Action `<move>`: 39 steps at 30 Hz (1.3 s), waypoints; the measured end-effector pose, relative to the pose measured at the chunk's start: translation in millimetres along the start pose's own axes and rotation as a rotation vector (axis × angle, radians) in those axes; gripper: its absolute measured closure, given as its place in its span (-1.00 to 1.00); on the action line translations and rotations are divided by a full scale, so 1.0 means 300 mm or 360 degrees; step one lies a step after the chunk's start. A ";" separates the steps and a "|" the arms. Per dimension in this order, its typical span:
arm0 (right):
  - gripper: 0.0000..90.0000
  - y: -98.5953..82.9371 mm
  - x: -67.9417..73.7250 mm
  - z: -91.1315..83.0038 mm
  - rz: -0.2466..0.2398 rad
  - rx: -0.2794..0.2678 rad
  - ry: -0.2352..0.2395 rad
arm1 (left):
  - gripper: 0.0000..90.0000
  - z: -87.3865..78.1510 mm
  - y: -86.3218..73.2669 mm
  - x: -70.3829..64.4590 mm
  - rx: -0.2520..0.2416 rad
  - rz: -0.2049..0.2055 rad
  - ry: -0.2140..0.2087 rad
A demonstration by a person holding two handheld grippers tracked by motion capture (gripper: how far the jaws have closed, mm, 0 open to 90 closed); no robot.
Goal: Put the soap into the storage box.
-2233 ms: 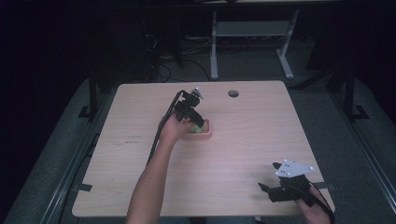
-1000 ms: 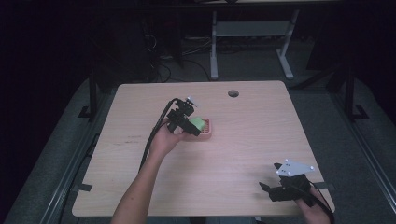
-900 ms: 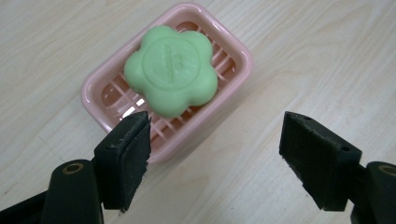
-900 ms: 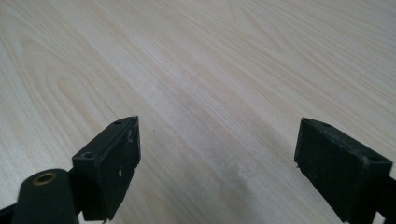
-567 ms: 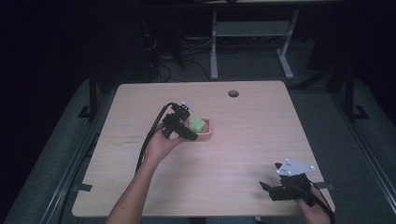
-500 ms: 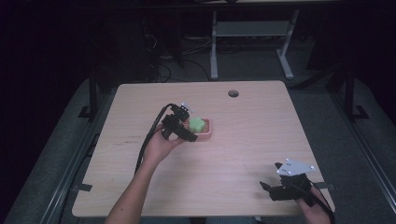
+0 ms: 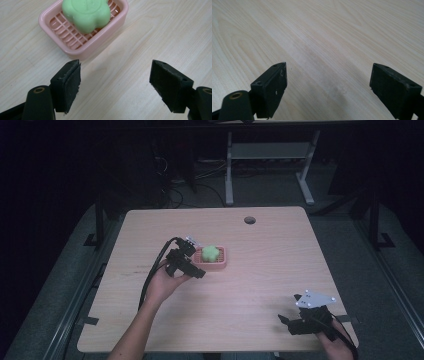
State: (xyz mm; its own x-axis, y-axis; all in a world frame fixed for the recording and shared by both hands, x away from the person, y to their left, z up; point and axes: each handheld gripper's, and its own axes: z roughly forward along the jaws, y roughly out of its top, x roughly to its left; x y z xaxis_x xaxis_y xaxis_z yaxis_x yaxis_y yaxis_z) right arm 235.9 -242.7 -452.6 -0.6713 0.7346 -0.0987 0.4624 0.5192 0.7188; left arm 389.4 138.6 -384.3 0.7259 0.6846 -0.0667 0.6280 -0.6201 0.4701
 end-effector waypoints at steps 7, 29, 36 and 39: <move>-0.69 0.002 0.004 0.002 -0.0006 0.0007 0.0000 | -0.45 -0.015 -0.034 -0.003 -0.0012 -0.0008 0.0003; -0.69 0.001 0.006 0.006 -0.0013 0.0023 -0.0004 | -0.45 -0.049 -0.126 -0.039 -0.0043 0.0012 -0.0008; -0.69 0.001 0.005 0.007 -0.0014 0.0022 -0.0005 | -0.45 -0.054 -0.167 -0.036 -0.0032 -0.0001 -0.0011; -0.69 0.001 0.005 0.010 -0.0022 0.0025 -0.0008 | -0.45 -0.054 -0.185 -0.037 -0.0039 -0.0013 -0.0018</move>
State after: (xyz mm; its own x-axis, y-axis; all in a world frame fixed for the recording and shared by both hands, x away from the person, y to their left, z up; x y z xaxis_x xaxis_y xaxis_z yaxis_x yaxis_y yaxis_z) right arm 236.6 -240.2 -454.6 -0.6748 0.7295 -0.1118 0.4622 0.5358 0.7066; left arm 342.0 171.7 -395.5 0.7238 0.6853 -0.0803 0.6271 -0.6049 0.4907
